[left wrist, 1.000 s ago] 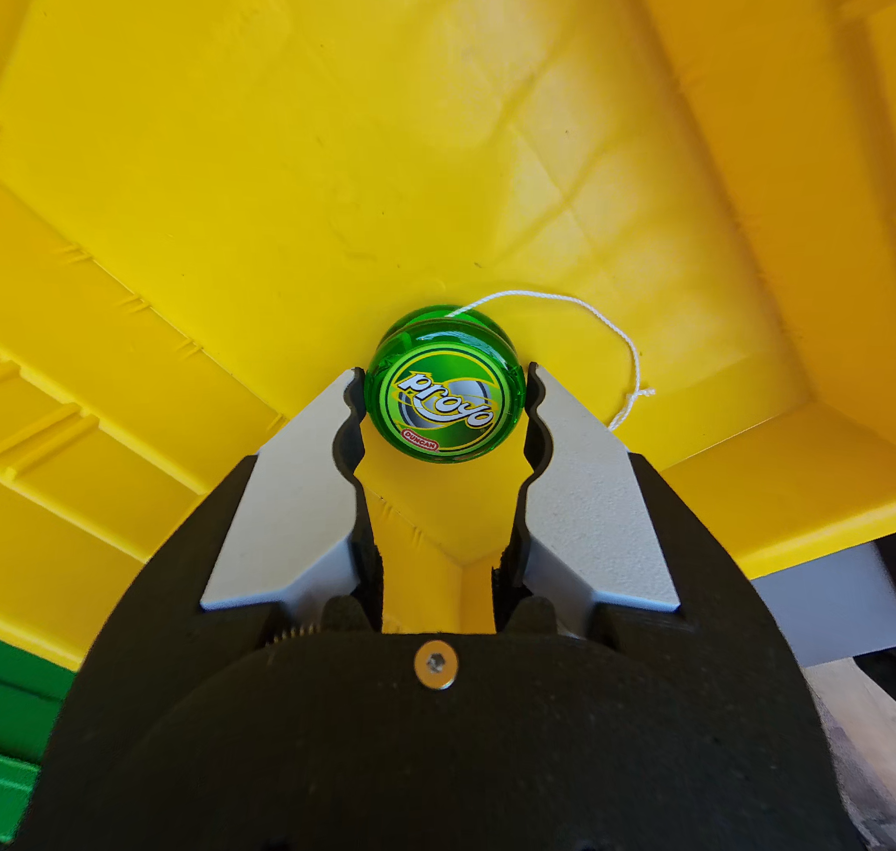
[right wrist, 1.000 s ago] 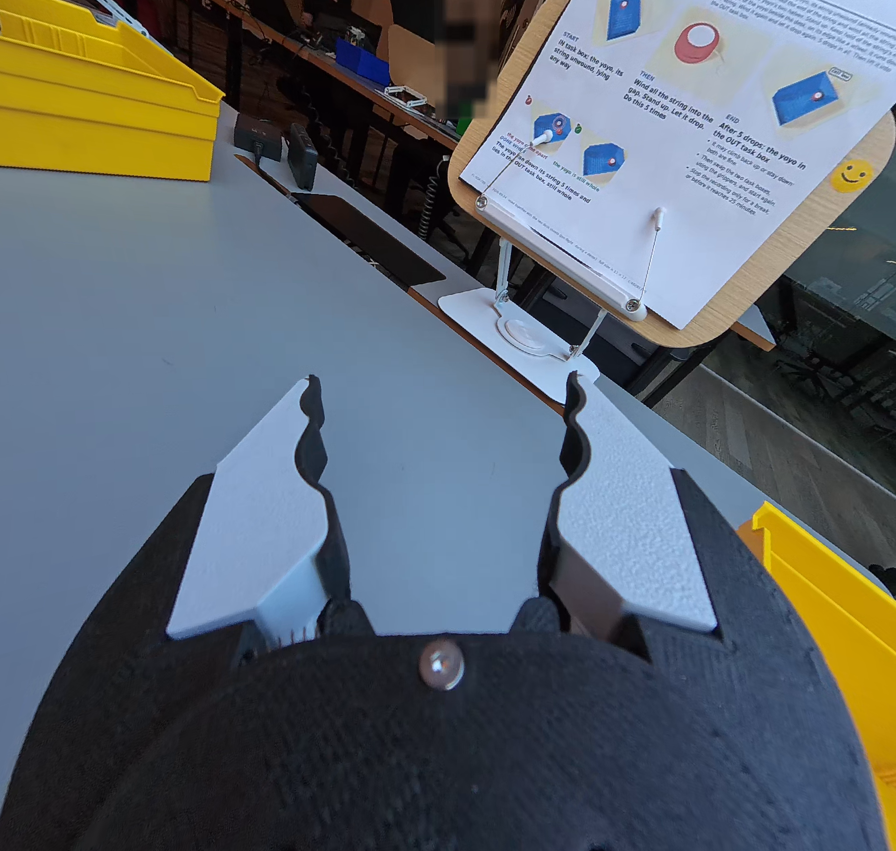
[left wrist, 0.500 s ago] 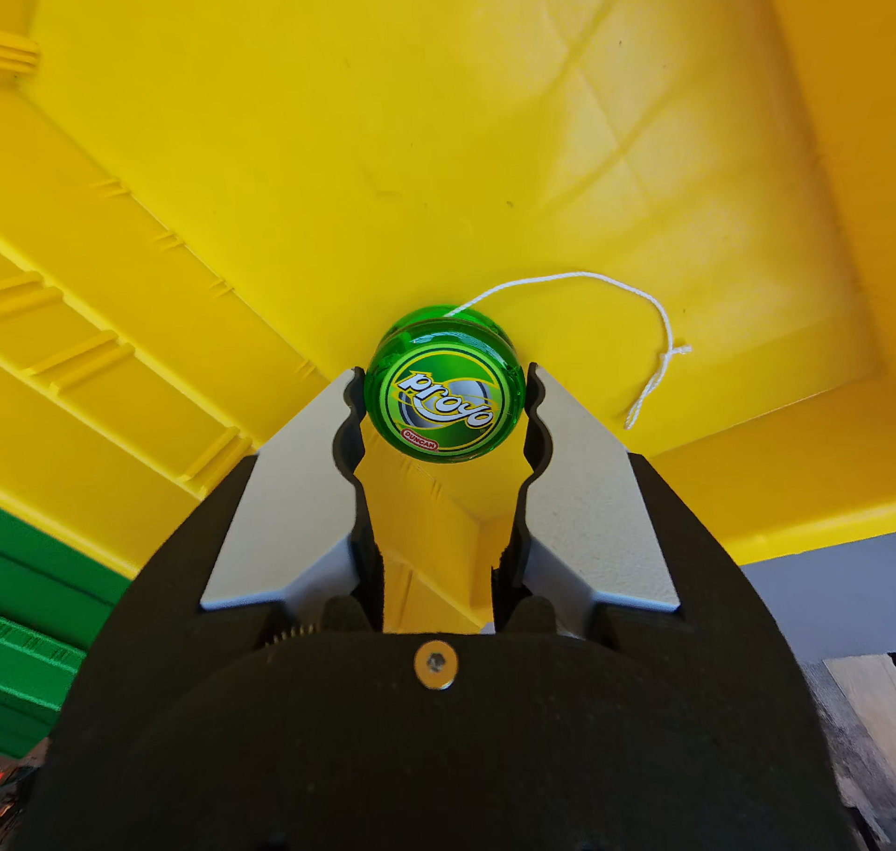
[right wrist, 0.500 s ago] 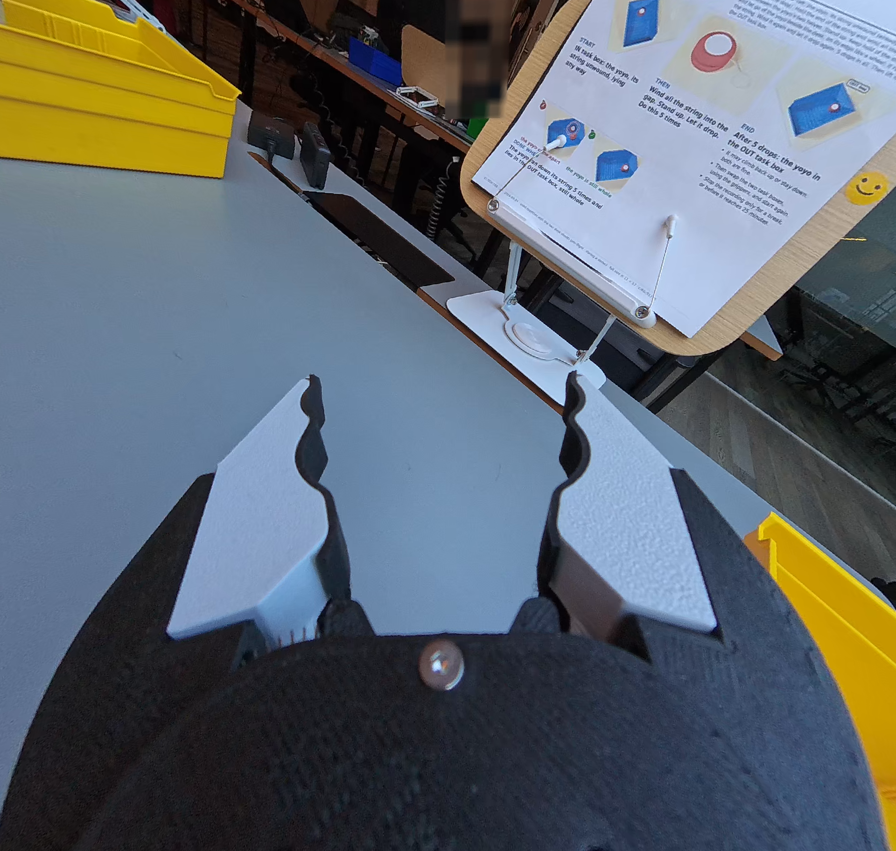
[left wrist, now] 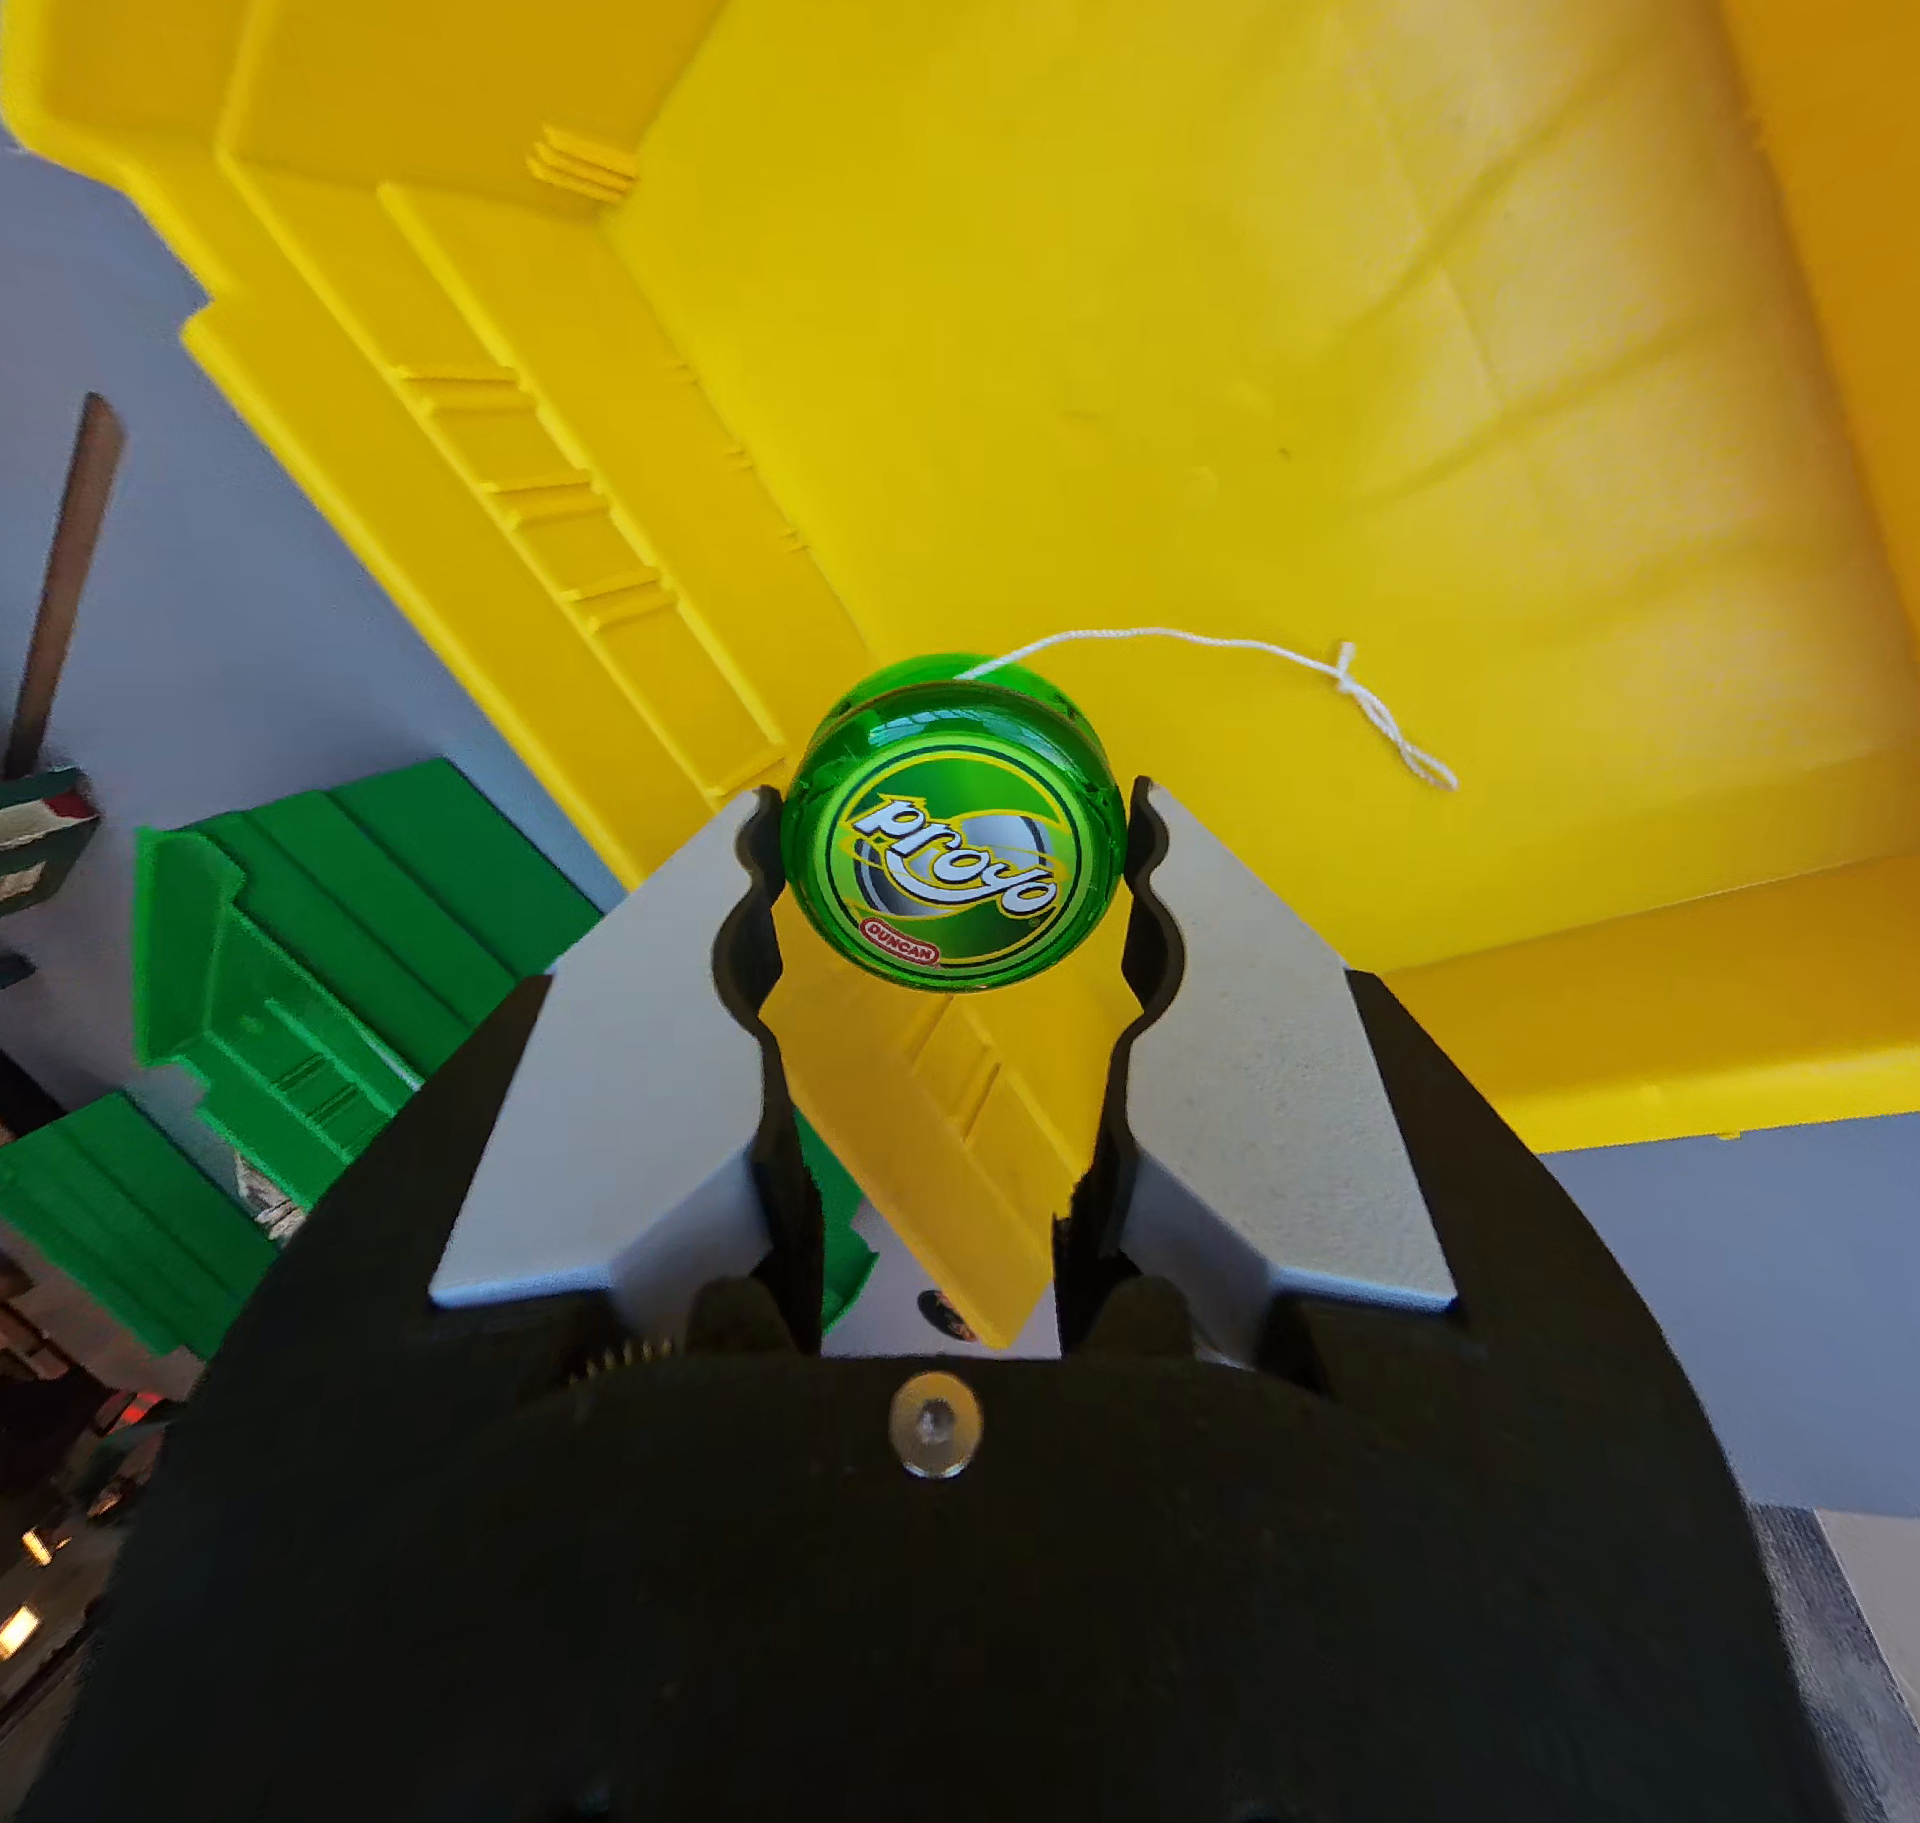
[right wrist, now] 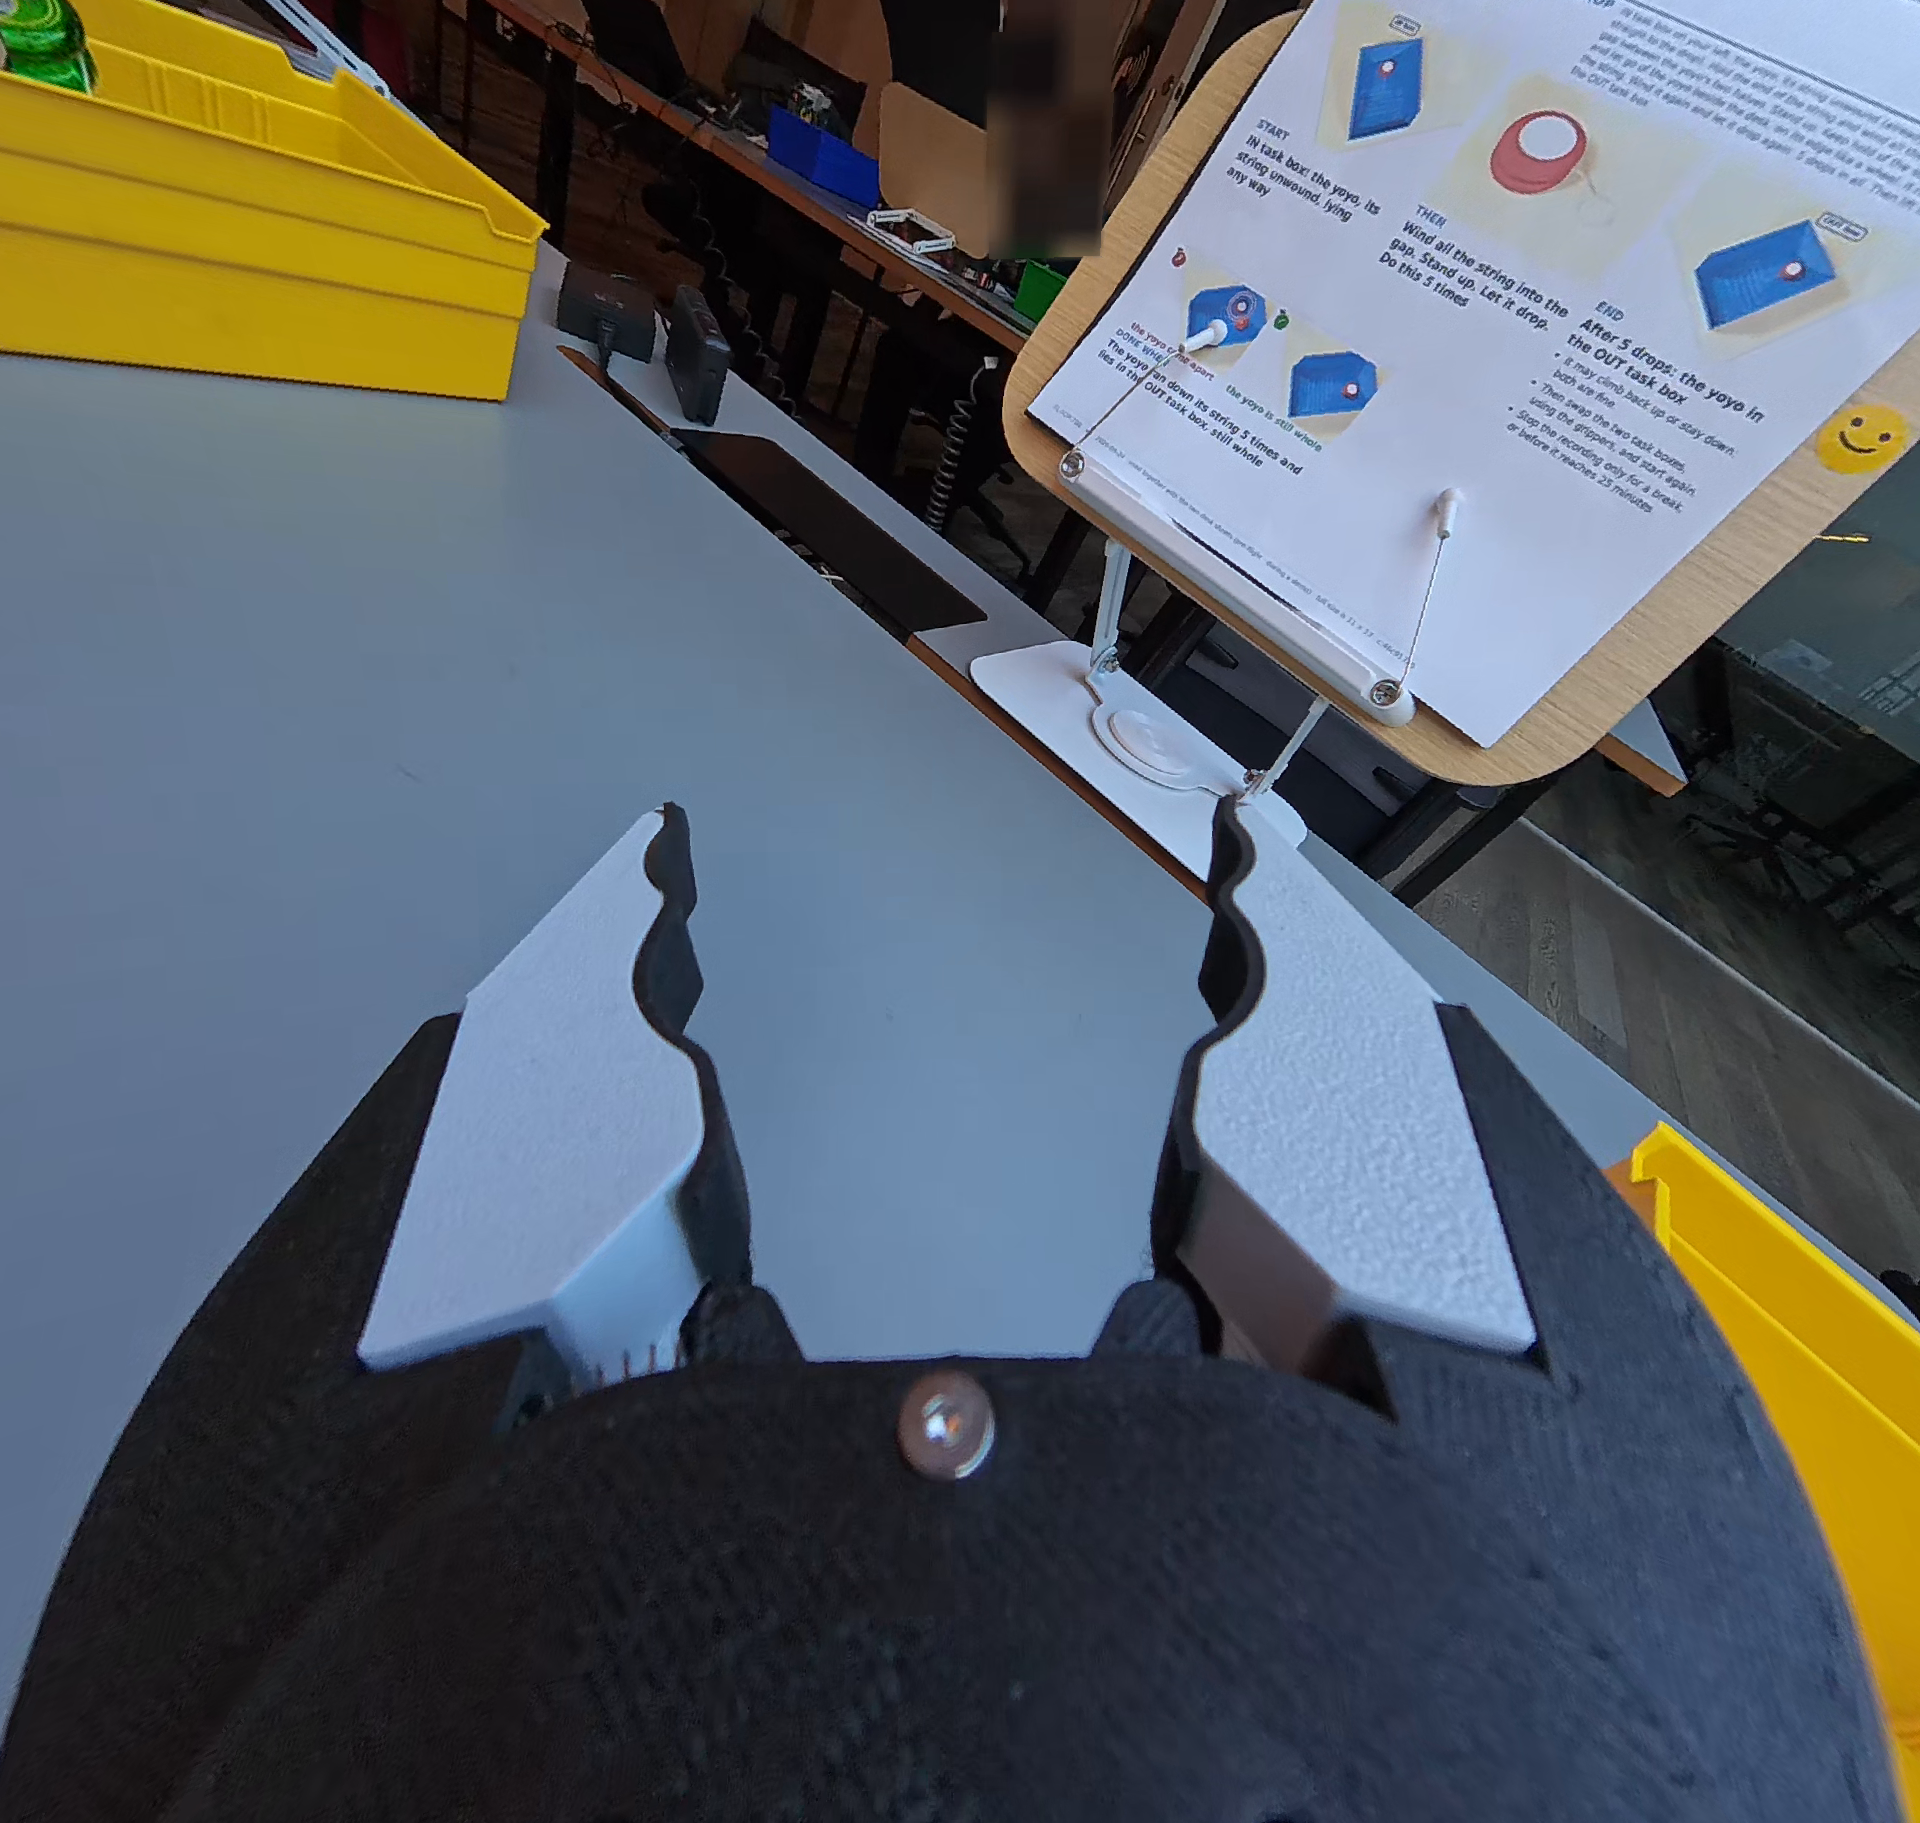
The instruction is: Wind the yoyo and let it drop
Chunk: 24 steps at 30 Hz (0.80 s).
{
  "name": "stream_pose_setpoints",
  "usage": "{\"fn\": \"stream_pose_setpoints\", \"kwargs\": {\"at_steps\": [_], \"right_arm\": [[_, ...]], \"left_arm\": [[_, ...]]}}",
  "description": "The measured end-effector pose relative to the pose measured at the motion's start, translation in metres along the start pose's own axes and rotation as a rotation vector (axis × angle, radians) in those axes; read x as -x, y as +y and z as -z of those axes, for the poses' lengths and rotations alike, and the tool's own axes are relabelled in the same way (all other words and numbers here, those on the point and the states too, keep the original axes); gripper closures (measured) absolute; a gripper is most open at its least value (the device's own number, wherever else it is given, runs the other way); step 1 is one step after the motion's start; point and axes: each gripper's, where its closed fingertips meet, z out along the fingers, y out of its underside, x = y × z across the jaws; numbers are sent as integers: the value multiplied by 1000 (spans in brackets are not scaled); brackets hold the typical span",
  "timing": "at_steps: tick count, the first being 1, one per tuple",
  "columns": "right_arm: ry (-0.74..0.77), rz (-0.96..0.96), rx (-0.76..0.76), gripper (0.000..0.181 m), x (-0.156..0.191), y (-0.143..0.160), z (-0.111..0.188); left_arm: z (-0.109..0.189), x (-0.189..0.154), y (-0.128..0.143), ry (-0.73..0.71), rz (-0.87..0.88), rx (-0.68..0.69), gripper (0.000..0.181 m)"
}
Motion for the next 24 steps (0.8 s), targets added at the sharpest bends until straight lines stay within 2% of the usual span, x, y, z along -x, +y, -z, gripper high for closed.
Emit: {"fn": "stream_pose_setpoints", "kwargs": {"at_steps": [13, 24], "right_arm": [[-4, 12, -2, 83, 3, -2, 1], [-2, 11, -4, 83, 3, -3, 1]], "left_arm": [[53, 29, -10, -256, -19, -98, 116], [131, 29, -52, -427, -79, -297, 116]]}}
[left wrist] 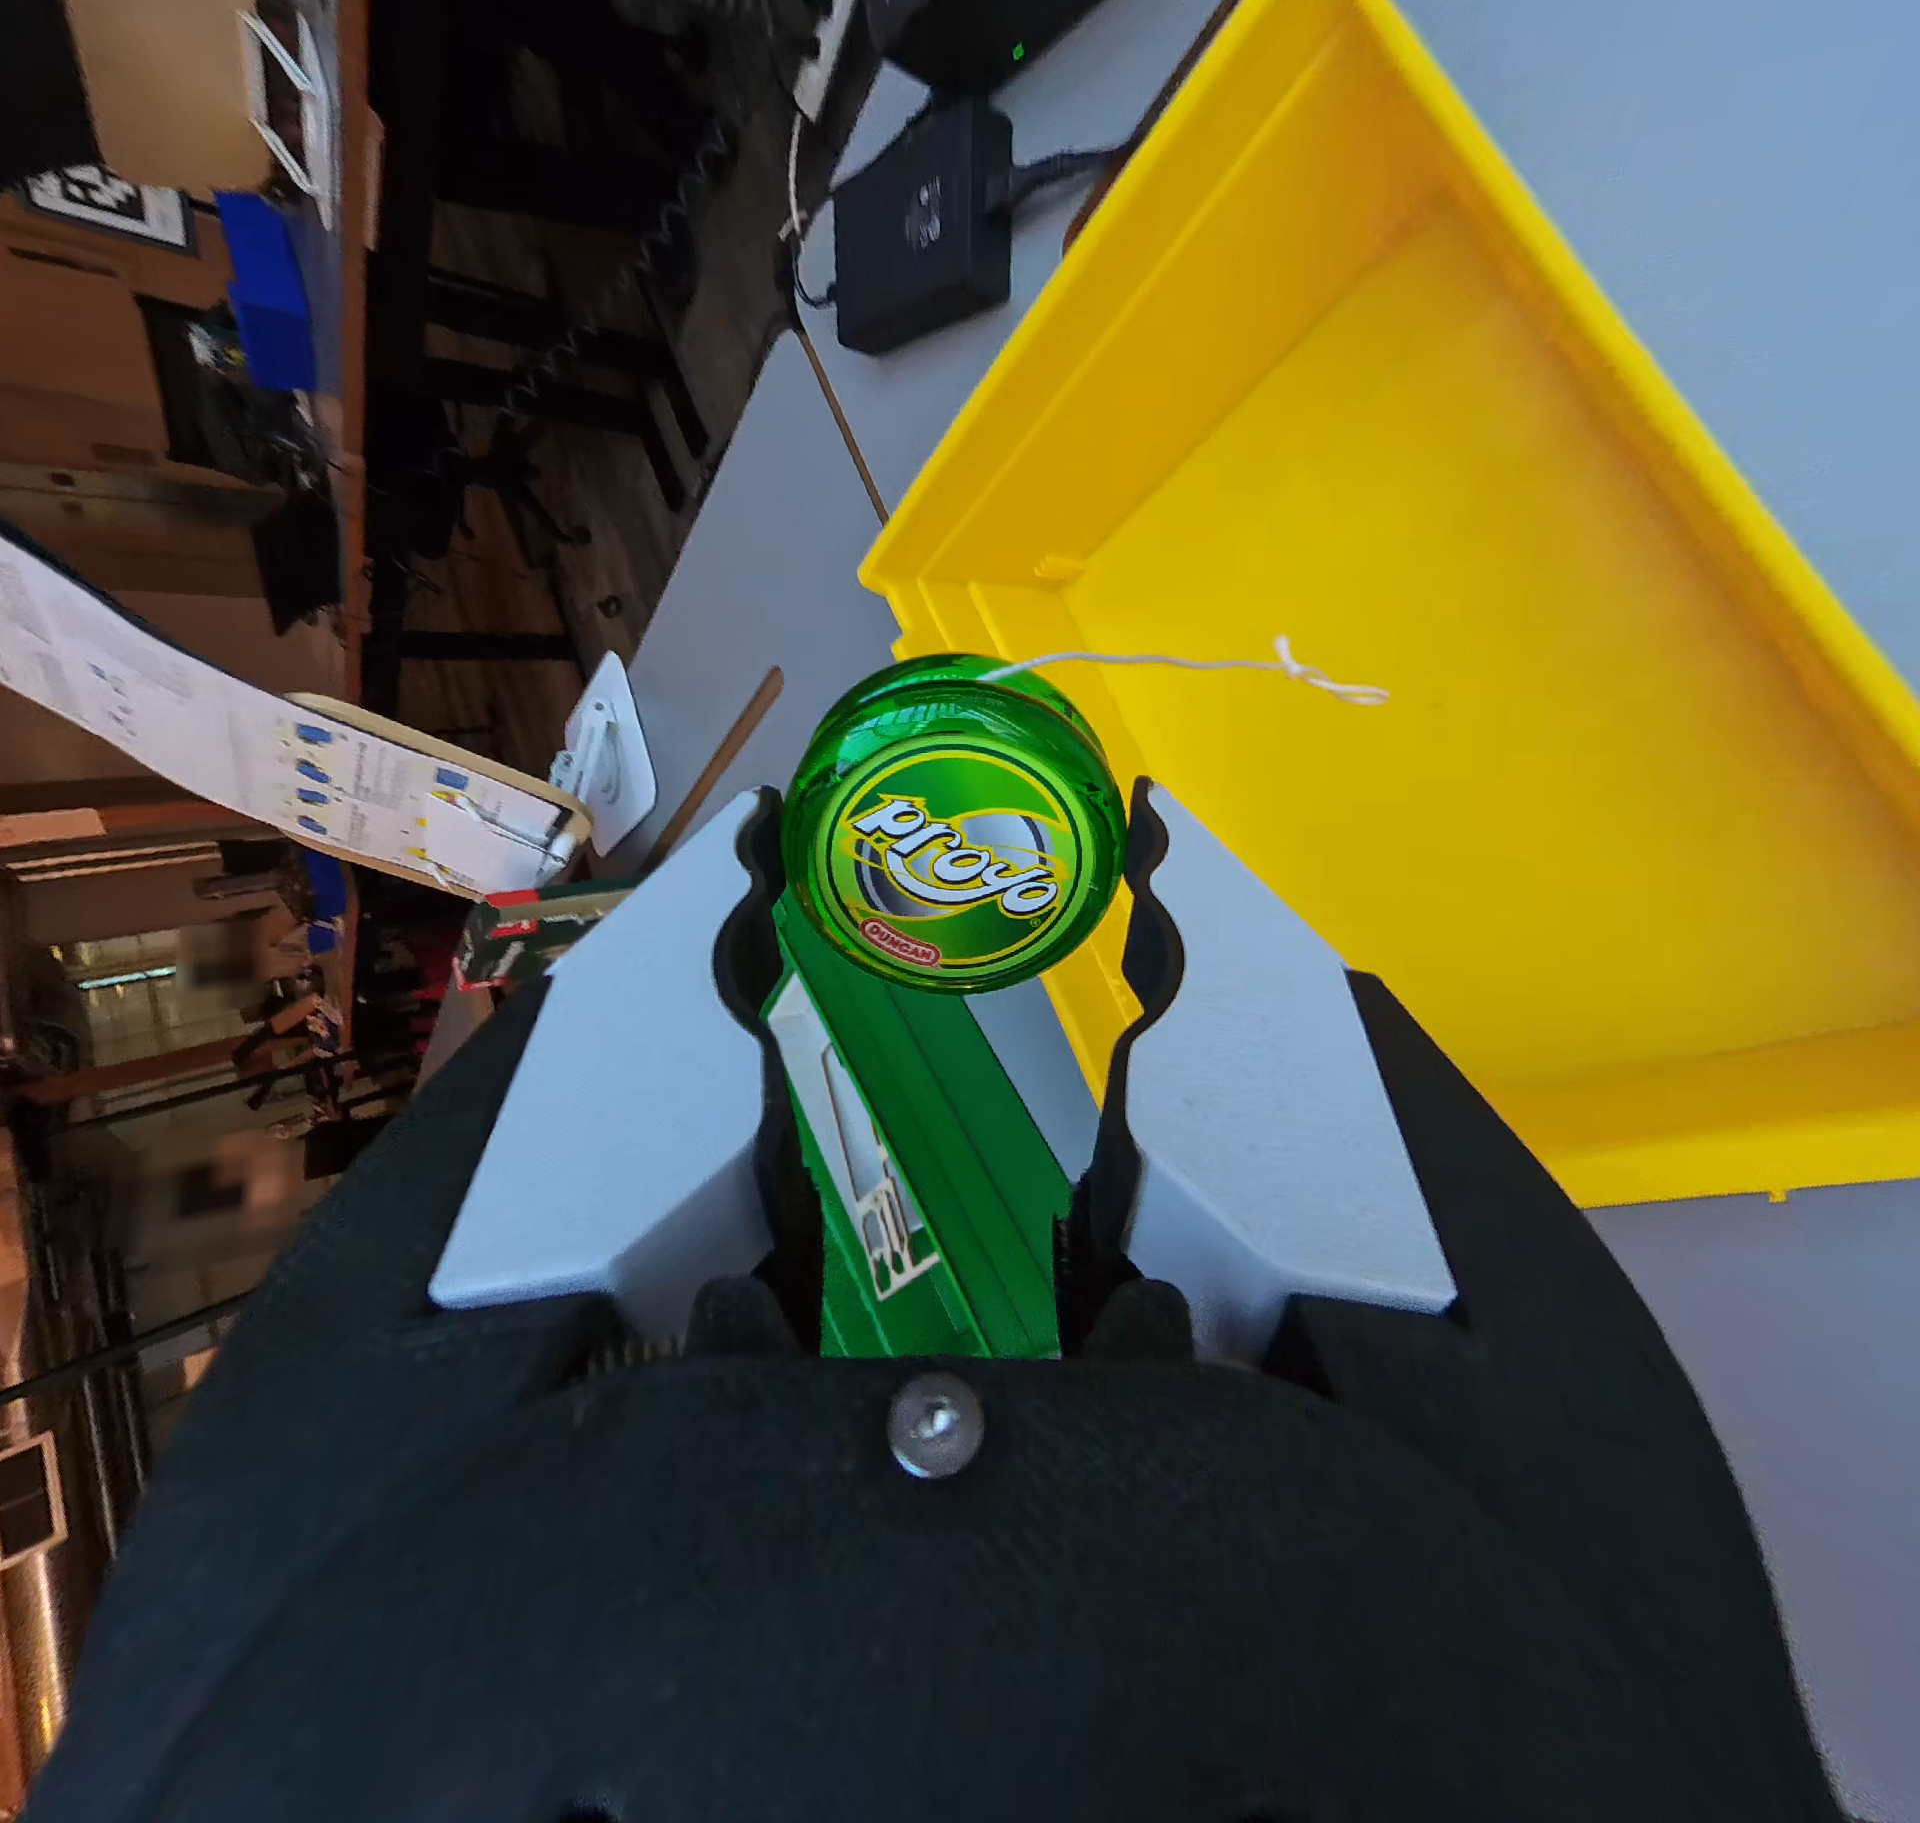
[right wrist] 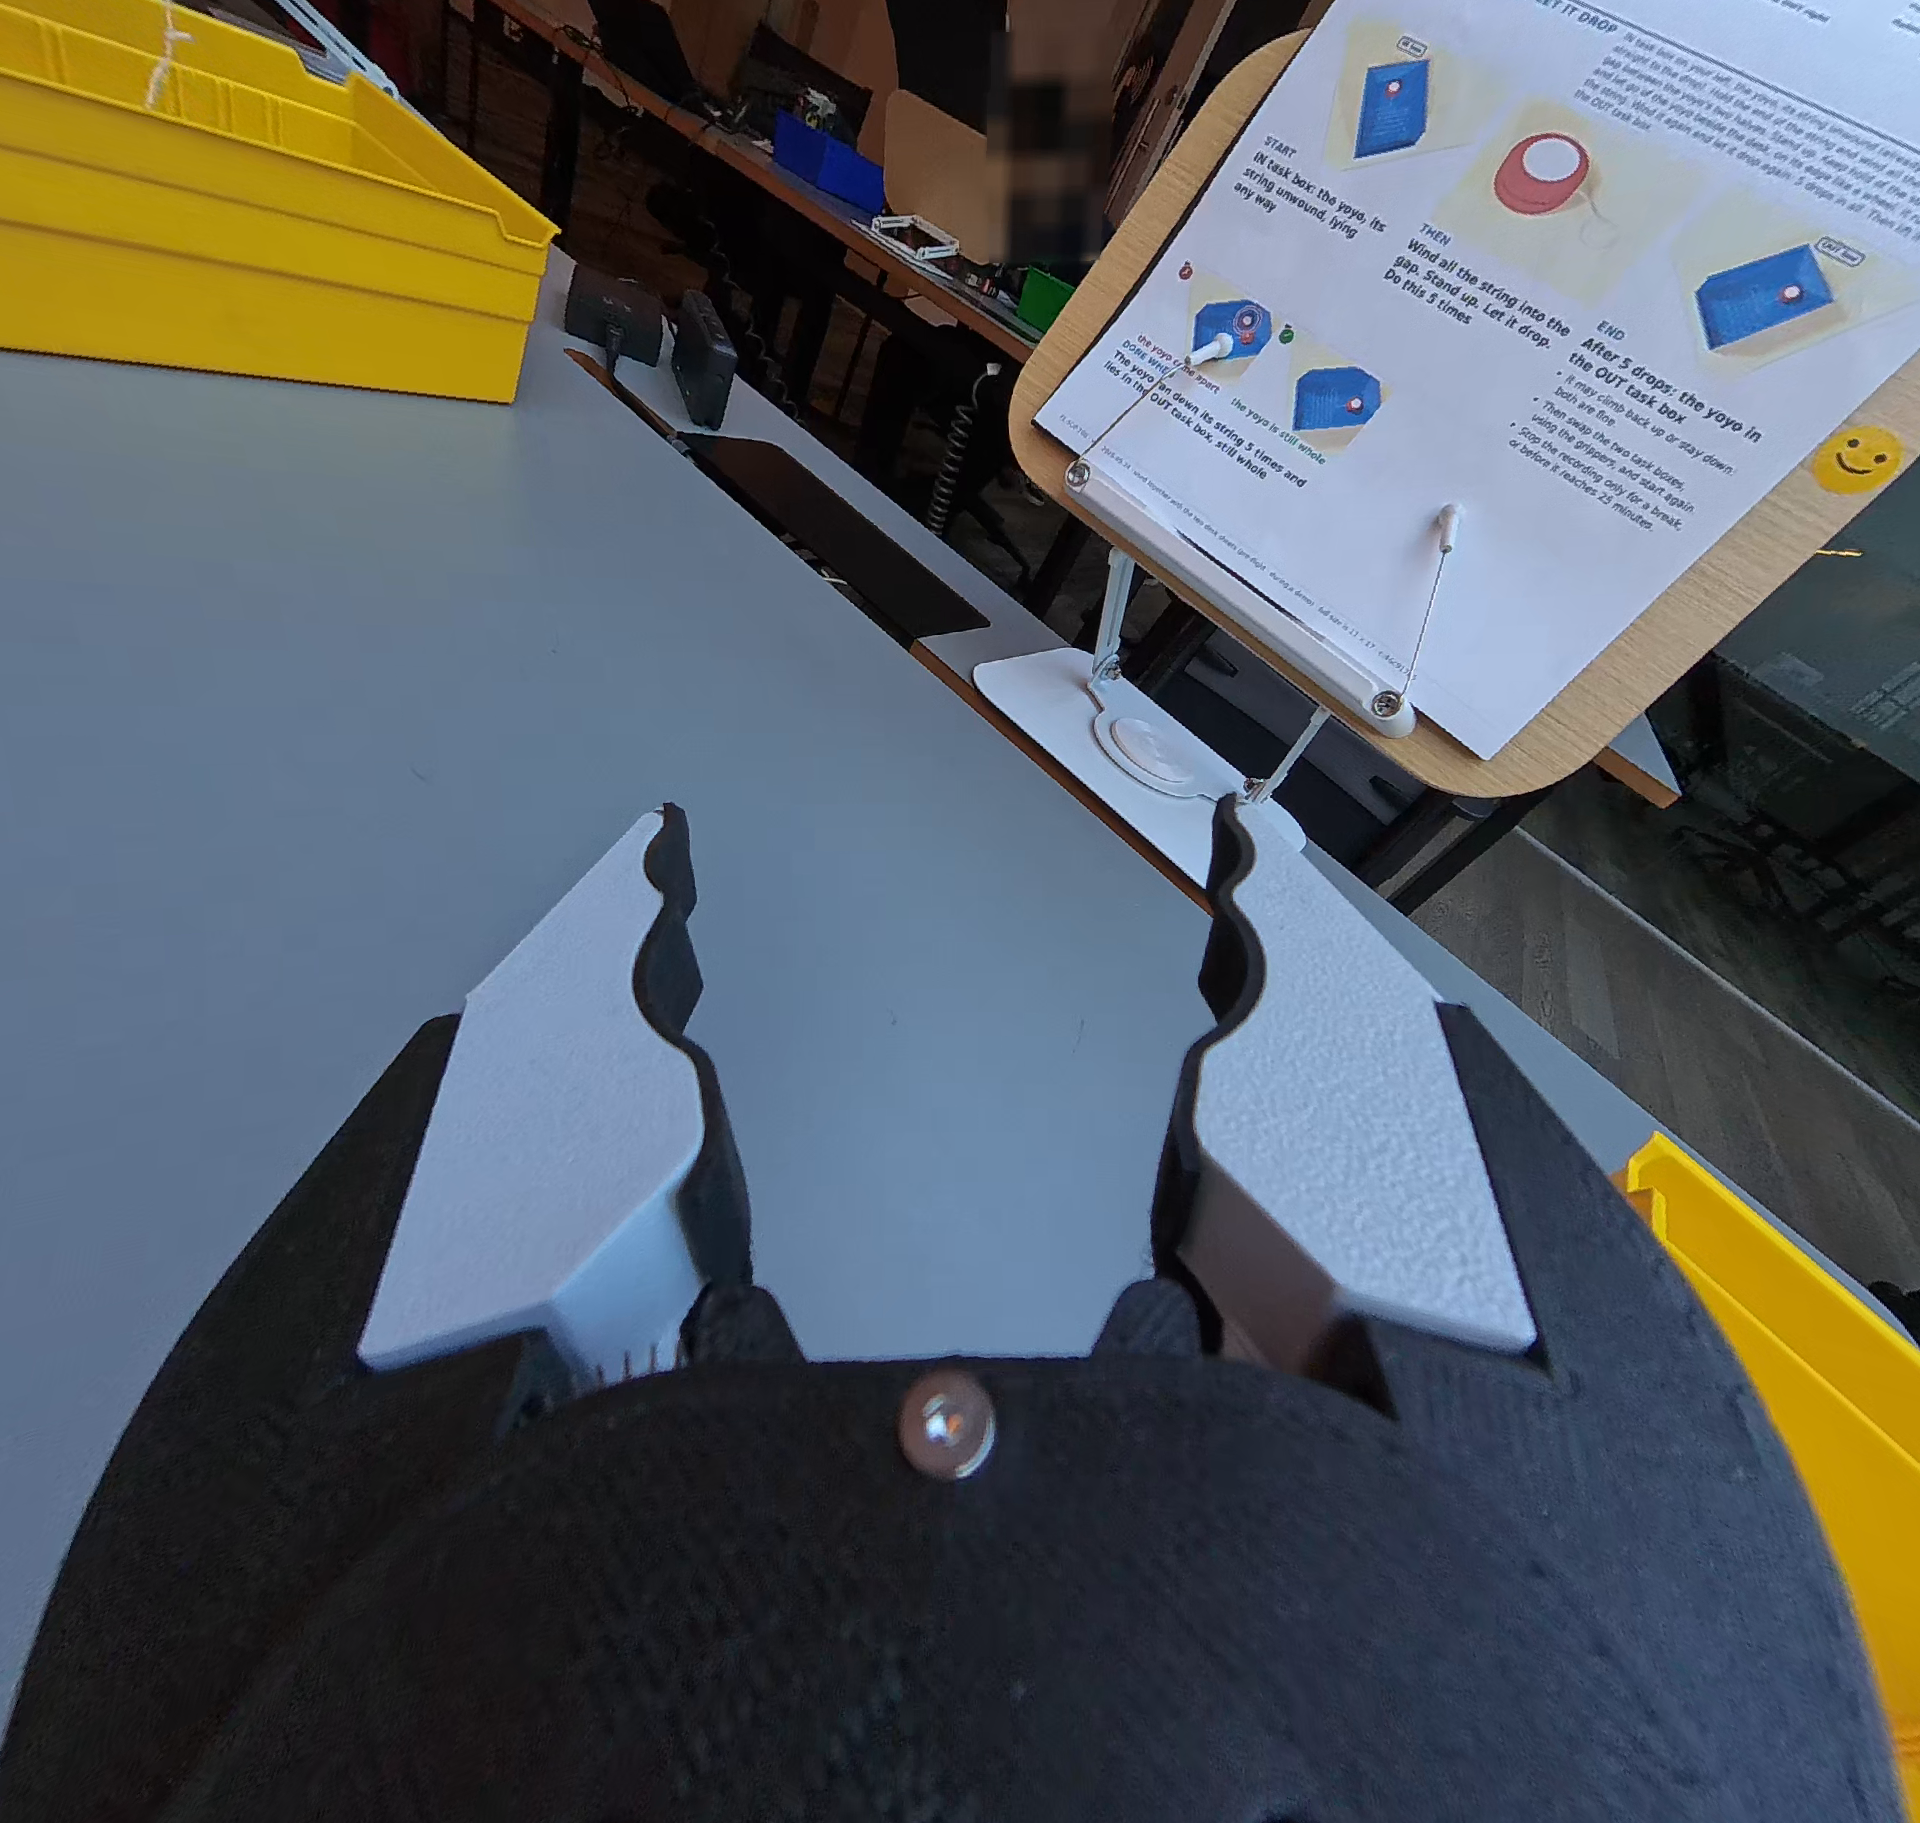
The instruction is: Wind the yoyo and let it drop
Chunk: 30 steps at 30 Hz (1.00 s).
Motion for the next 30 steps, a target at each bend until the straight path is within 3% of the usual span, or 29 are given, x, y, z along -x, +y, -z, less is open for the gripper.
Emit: {"fn": "stream_pose_setpoints", "kwargs": {"at_steps": [8, 14, 18, 22, 30], "right_arm": [[-6, 0, 6, 83, 3, 1, -1], [-13, -1, 8, 83, 6, 1, -2], [-24, -5, 8, 83, 10, 0, -4], [-34, -10, 6, 83, 15, -1, -5], [-111, -108, -33, 84, 31, -9, -9]], "left_arm": [[55, -13, -74, -110, -125, -234, 116], [101, -51, -136, -132, -197, -429, 116], [136, -84, -182, -108, -164, -633, 116], [172, -120, -222, -8, -35, -854, 116], [235, -181, -276, 230, 124, -1142, 116]]}}
